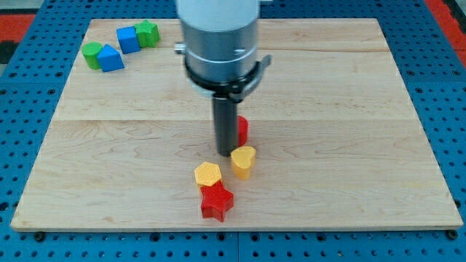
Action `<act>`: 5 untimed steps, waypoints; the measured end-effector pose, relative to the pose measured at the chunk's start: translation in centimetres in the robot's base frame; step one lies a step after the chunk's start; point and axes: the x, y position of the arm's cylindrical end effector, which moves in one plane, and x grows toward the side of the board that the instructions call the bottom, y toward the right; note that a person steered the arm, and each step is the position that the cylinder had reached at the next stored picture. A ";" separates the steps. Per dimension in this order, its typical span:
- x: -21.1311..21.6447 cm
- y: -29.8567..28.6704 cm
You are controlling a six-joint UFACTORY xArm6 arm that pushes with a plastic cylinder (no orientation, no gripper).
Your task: Separate the red circle from yellow heart
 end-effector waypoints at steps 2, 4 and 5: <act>-4.3 1.5; -10.9 2.9; -9.3 9.6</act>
